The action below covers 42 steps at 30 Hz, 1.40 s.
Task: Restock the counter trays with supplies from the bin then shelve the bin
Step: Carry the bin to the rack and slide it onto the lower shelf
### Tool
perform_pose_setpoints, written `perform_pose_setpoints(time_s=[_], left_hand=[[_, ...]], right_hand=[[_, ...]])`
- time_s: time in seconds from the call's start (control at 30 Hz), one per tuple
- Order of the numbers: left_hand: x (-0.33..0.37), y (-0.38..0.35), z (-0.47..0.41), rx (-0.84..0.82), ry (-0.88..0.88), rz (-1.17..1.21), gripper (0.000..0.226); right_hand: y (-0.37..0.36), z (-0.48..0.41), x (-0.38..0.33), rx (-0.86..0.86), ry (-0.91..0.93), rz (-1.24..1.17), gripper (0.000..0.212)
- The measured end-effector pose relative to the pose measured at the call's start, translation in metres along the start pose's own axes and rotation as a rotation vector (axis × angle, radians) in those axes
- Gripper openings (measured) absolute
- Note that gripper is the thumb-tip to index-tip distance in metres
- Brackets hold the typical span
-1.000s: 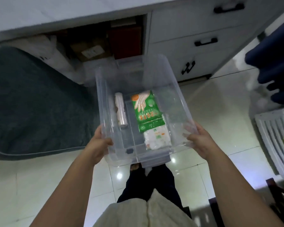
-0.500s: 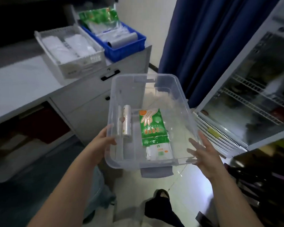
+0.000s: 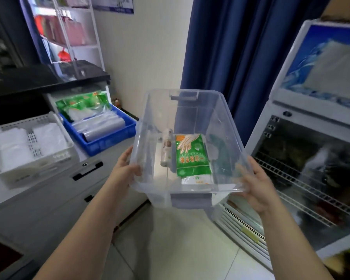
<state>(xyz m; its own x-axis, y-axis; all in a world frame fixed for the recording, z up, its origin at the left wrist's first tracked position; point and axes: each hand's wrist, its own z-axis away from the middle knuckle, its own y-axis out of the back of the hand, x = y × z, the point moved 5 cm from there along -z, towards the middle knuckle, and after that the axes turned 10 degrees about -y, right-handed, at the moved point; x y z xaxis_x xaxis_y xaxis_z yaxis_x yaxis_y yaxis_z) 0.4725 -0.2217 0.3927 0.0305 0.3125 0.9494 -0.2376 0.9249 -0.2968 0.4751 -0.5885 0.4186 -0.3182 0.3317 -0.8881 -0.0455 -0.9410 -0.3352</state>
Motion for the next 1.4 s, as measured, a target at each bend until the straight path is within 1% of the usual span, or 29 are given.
perform_pose_setpoints(time_s=[0.07,0.13,0.27,0.4,0.47,0.6,0.73,0.83,0.93,1.1,1.17,1.27,1.33,1.37,1.4], left_hand=[[0.008,-0.01,-0.04,0.024,0.013,-0.004,0.087],[0.015,-0.017,-0.087,0.036,-0.014,-0.019,0.087],[0.034,-0.025,-0.192,0.006,-0.078,-0.018,0.086],[0.053,-0.028,-0.299,0.018,-0.094,0.046,0.073],[0.063,-0.031,-0.345,0.002,-0.107,0.043,0.07],[0.082,-0.034,-0.442,0.0,-0.114,0.038,0.072],[0.082,-0.032,-0.523,0.032,-0.103,0.034,0.08],[0.076,-0.025,-0.583,0.085,-0.124,0.042,0.073],[0.071,-0.021,-0.633,0.173,-0.156,0.044,0.07],[0.068,-0.012,-0.703,0.385,-0.169,0.075,0.072],[0.071,-0.007,-0.728,0.455,-0.164,0.059,0.076],[0.074,0.009,-0.766,0.545,-0.157,0.033,0.078],[0.08,0.022,-0.794,0.561,-0.163,0.003,0.074],[0.082,0.028,-0.811,0.53,-0.171,-0.036,0.075],[0.084,0.035,-0.829,0.498,-0.181,-0.069,0.081]], right_hand=[[-0.003,-0.044,-0.02,0.001,-0.019,0.012,0.052],[-0.01,-0.09,-0.04,0.005,-0.021,0.016,0.055],[-0.034,-0.188,-0.078,-0.009,0.005,0.087,0.062],[-0.067,-0.285,-0.119,-0.039,0.026,0.095,0.063],[-0.083,-0.328,-0.137,-0.041,0.027,0.09,0.067],[-0.113,-0.428,-0.167,-0.051,0.002,0.116,0.073],[-0.135,-0.529,-0.184,-0.09,-0.034,0.166,0.073],[-0.153,-0.611,-0.192,-0.166,-0.059,0.188,0.072],[-0.176,-0.694,-0.198,-0.252,-0.093,0.211,0.072],[-0.229,-0.818,-0.214,-0.433,-0.169,0.297,0.073],[-0.253,-0.863,-0.217,-0.471,-0.194,0.341,0.074],[-0.294,-0.922,-0.216,-0.558,-0.178,0.429,0.072],[-0.324,-0.957,-0.214,-0.633,-0.147,0.489,0.063],[-0.339,-0.975,-0.212,-0.676,-0.151,0.498,0.06],[-0.353,-0.995,-0.209,-0.706,-0.175,0.486,0.062]])
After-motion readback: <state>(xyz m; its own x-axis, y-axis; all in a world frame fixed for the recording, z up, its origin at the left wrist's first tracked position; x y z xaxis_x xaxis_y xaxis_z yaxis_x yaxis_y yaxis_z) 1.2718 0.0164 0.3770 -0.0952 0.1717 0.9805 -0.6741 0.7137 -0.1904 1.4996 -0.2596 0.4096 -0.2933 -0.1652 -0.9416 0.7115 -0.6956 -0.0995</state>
